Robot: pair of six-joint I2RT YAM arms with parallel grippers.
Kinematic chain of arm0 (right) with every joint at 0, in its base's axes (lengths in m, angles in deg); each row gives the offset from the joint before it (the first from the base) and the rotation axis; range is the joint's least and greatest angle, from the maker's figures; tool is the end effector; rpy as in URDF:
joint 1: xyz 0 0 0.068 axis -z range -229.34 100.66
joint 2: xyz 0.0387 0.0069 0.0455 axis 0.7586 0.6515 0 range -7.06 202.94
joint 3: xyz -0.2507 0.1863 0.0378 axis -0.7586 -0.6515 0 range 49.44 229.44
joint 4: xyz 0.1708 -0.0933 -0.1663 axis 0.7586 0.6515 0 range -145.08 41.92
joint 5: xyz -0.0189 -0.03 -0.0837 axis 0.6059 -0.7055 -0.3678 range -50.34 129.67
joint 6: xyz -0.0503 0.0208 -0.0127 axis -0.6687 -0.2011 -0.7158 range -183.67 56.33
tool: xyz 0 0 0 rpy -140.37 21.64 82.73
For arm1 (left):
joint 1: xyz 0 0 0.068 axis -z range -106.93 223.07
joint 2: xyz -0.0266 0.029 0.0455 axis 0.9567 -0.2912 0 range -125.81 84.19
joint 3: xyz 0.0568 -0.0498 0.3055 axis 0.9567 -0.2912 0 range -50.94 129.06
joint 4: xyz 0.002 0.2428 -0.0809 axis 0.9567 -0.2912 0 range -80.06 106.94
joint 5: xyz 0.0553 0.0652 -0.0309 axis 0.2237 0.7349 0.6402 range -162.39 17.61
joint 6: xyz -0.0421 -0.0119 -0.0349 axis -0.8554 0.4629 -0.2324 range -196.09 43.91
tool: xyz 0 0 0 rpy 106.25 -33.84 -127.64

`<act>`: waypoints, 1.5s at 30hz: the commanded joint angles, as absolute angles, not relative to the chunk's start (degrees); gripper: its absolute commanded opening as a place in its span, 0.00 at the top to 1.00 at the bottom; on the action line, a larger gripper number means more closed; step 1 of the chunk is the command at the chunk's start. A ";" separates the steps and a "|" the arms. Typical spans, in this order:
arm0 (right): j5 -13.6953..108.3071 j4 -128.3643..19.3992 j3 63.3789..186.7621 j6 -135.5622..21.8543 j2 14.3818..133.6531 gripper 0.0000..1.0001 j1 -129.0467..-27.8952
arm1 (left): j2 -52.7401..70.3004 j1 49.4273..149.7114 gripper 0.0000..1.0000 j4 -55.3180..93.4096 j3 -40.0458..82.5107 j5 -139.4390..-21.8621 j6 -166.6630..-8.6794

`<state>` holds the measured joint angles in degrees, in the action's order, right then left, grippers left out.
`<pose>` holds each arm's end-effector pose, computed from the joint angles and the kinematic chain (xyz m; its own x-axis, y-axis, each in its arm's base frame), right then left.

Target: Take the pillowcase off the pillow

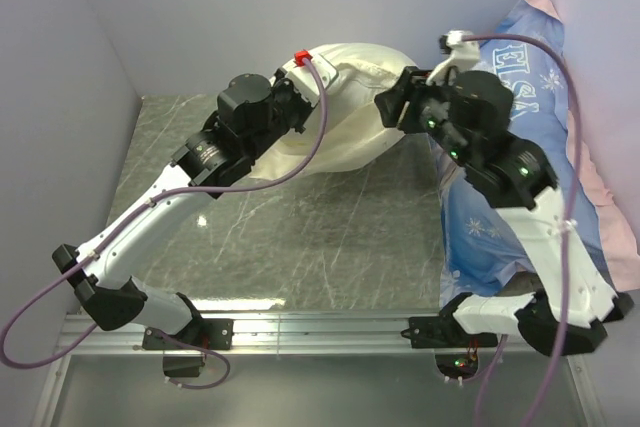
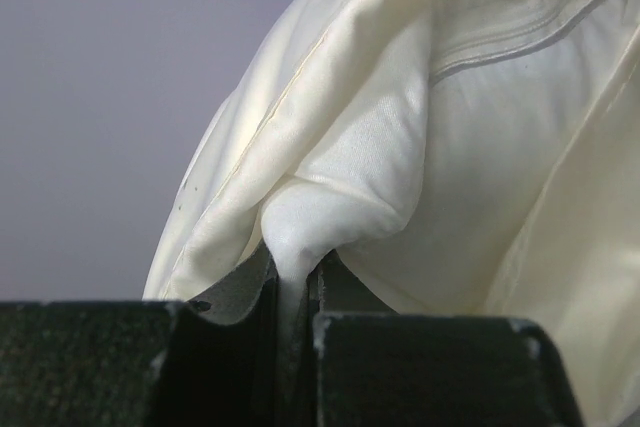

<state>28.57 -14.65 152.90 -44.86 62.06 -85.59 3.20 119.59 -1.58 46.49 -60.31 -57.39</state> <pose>0.1540 0.1036 0.5730 -0.2184 0.2322 -0.9478 -0.3756 0.8764 0.3013 0.2094 -0.2092 0.5380 0.1578 0.2894 -0.9441 0.5438 0.7726 0.3277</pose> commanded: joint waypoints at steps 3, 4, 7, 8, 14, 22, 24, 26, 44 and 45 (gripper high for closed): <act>21.38 -13.59 153.06 -46.53 64.66 0.68 -83.37 | 6.49 118.77 1.00 1.65 50.49 -60.69 -58.25; 21.38 -13.68 153.67 -46.44 64.74 0.77 -82.31 | 7.97 118.77 1.00 1.30 49.62 -62.70 -58.16; 20.51 -12.54 158.32 -46.53 65.62 1.00 -78.71 | 12.27 118.77 0.99 1.74 45.59 -65.00 -57.37; 20.50 -12.54 159.72 -46.62 65.71 1.00 -77.83 | 13.42 118.77 1.00 1.74 44.61 -66.49 -56.67; 25.95 -13.24 160.79 -44.95 66.59 1.00 -68.95 | 22.39 118.77 1.00 2.36 36.17 -73.79 -52.89; 29.64 -12.79 159.26 -44.86 72.40 1.00 -67.54 | 29.51 118.69 1.00 11.28 30.72 -75.38 -57.62; 30.34 -17.80 152.04 -43.98 71.17 1.00 -67.45 | 29.61 118.68 1.00 12.11 31.41 -75.64 -58.60; 31.48 -19.91 144.38 -43.02 71.51 1.00 -67.19 | 30.31 118.69 1.00 14.82 31.42 -77.13 -59.13; 47.22 -40.30 120.62 -35.98 75.56 1.00 -63.76 | 35.58 118.60 1.00 24.06 29.84 -76.86 -63.52; 48.35 -41.01 121.24 -35.98 75.47 1.00 -63.67 | 36.28 118.51 1.00 23.45 29.66 -77.39 -63.70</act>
<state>53.47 -42.02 122.14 -34.54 73.53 -66.71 25.90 118.26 1.11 25.18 -72.82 -61.04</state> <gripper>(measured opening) 0.010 0.122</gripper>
